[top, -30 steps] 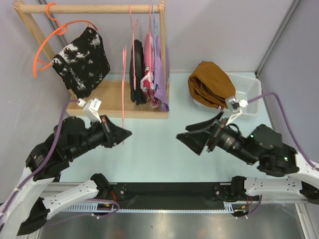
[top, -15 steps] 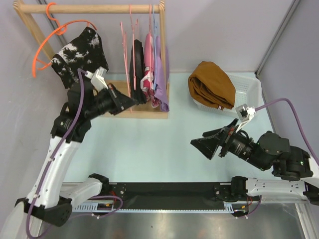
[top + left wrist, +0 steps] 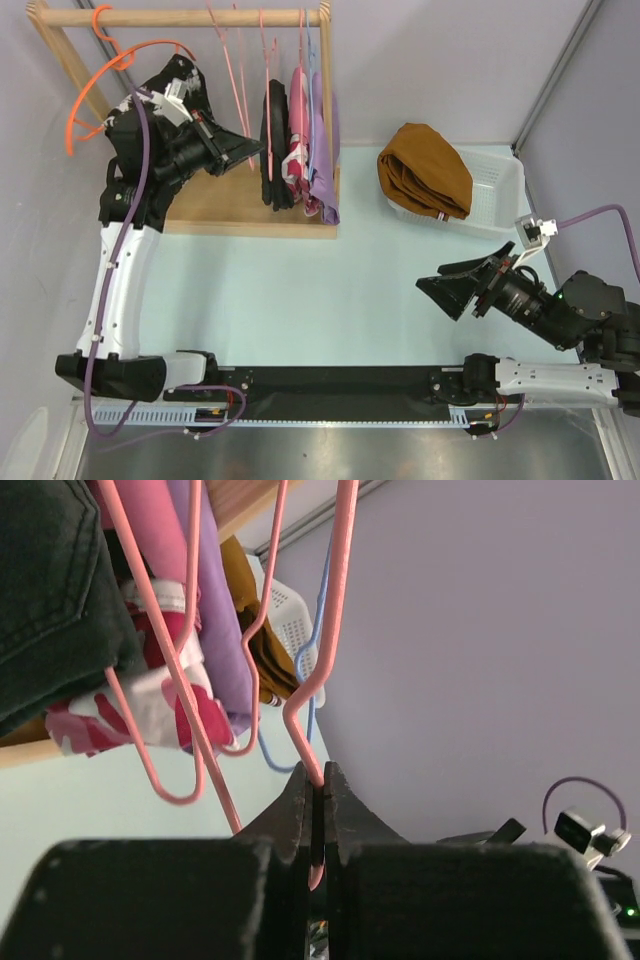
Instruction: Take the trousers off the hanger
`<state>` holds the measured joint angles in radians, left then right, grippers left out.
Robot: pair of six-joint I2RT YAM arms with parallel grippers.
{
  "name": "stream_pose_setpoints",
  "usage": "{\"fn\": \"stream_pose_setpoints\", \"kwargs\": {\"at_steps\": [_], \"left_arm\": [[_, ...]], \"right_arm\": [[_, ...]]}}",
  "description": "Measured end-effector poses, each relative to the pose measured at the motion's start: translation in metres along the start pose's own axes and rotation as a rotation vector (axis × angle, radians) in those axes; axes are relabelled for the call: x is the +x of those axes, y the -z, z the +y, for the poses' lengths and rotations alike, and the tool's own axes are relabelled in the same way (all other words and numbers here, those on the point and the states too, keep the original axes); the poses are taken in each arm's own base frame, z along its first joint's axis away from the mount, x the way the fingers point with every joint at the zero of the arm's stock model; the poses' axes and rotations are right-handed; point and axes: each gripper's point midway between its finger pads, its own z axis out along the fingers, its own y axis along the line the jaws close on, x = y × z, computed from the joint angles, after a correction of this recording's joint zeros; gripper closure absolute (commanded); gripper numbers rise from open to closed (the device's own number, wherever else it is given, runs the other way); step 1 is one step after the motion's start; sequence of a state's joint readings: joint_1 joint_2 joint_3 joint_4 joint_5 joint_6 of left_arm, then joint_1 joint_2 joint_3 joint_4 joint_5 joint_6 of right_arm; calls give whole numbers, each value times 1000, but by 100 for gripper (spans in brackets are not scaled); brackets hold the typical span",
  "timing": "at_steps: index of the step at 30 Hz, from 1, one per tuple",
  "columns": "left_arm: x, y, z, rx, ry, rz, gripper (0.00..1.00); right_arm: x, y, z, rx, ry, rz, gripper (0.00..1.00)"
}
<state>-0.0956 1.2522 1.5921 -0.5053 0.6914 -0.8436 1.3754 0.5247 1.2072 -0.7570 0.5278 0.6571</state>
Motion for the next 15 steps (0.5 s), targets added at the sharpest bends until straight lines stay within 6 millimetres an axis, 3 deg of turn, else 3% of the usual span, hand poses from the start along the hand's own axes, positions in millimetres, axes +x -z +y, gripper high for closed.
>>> {"fn": "stream_pose_setpoints", "kwargs": {"at_steps": [8, 15], "left_arm": [[-9, -20, 20, -53, 138, 3, 100], [-16, -24, 31, -117, 207, -22, 100]], "right_arm": [[-7, 5, -2, 2, -7, -20, 0], [-8, 0, 3, -4, -9, -26, 0]]}}
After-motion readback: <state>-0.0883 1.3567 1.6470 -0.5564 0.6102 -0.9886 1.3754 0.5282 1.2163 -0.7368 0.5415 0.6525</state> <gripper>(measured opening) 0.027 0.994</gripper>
